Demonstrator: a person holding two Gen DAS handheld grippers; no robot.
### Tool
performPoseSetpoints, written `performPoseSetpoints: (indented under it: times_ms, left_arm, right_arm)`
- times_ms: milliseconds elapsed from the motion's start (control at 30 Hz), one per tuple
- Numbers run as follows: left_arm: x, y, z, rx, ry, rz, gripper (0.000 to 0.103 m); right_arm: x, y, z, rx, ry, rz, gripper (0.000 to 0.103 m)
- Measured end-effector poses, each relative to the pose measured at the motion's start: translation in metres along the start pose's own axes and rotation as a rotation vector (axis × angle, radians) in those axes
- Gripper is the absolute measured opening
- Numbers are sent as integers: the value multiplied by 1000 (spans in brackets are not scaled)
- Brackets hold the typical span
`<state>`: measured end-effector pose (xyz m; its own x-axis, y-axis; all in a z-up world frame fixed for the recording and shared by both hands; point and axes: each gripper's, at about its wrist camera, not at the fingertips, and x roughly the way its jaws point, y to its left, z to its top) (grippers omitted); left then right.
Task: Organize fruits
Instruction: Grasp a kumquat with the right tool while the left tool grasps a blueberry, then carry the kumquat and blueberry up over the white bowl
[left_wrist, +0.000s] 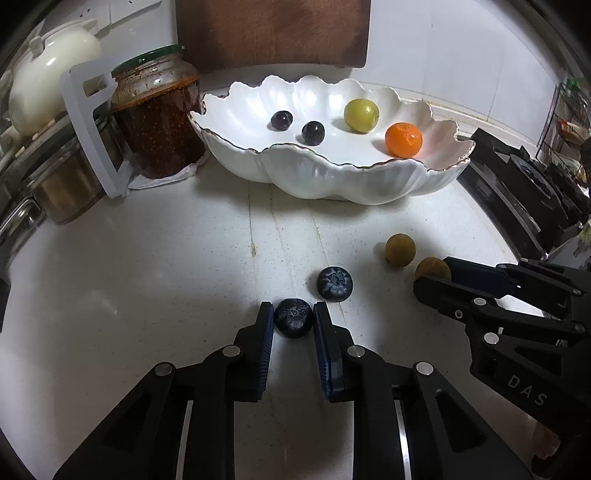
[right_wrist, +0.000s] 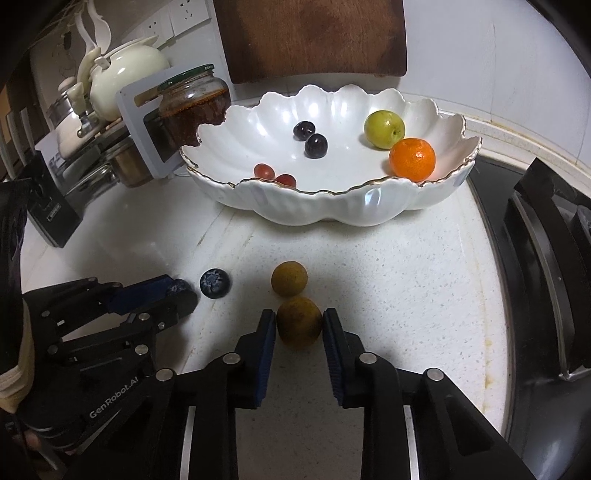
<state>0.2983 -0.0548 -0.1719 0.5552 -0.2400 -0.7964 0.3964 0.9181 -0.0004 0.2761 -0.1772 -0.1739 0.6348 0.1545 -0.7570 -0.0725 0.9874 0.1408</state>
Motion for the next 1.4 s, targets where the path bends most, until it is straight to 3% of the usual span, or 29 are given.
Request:
performPoseSetpoints:
  times_ms: [433,1400]
  left_arm:
    - [-23,-3,5,-50,-24,6,22]
    - [-116,-32,35,-44,-236,23,22]
  right_arm:
    - [-17,-2,4,3,-40,21,27]
    - [-122,-6,25,-34,-288,7,27]
